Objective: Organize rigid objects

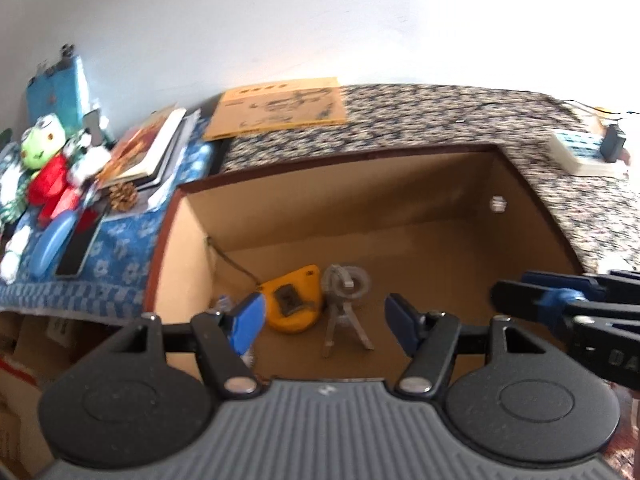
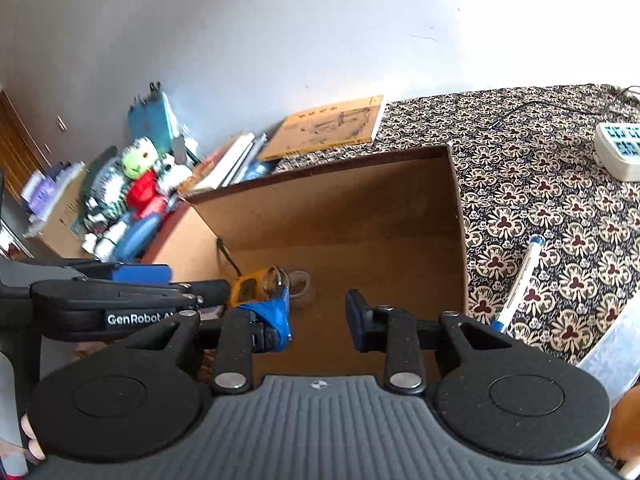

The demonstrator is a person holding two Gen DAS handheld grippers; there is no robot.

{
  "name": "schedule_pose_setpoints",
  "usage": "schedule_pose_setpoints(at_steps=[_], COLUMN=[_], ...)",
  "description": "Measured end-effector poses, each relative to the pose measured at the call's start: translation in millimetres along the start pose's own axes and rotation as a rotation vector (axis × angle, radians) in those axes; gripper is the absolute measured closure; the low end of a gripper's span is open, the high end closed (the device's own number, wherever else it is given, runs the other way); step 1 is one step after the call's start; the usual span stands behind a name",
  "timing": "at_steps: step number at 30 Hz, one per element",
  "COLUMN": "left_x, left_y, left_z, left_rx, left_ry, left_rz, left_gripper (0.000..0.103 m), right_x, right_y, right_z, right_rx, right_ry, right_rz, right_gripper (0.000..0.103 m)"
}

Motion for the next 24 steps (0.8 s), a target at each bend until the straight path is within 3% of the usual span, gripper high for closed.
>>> schedule_pose_setpoints(at_steps=[5,9,16,24], left_x=[-2.6,-5.8,-8.5,-13.6], left_y=[41.9,68.4,94.5,95.2], left_z=[-14.9,-21.7,-16.4,-11.7], left_rx=[-0.094,-0.162,-0.183,-0.129], left_ry=[0.021,0.023,-0.013,-0.052], left_rz=[0.1,0.15,0.181,0.169], left_gripper=[0.04,0.037,0.036,0.035], right_x=[-0.6,-0.7,-10.1,-20.9], right_y=[7.7,31.8,68.6,62.9], right_z=[-22.7,-46.0,-77.7,-78.9], right_rx=[0.013,-0.008,-0.075,-0.042], right_ry=[0.042,0.071,0.108,0.096], right_rz=[0.039,0.147,0.264,0.27], right_gripper=[0.091,0.09,0.088,0.088])
Point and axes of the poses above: each gripper's, at about its wrist camera, not at the fingertips, and z roughly the way its jaws point, y to its right, x to its top, the point moved 8 cm from there along z, roughly the way its jaws point, and after that the axes turned 2 degrees about y, right-handed, at the moved point
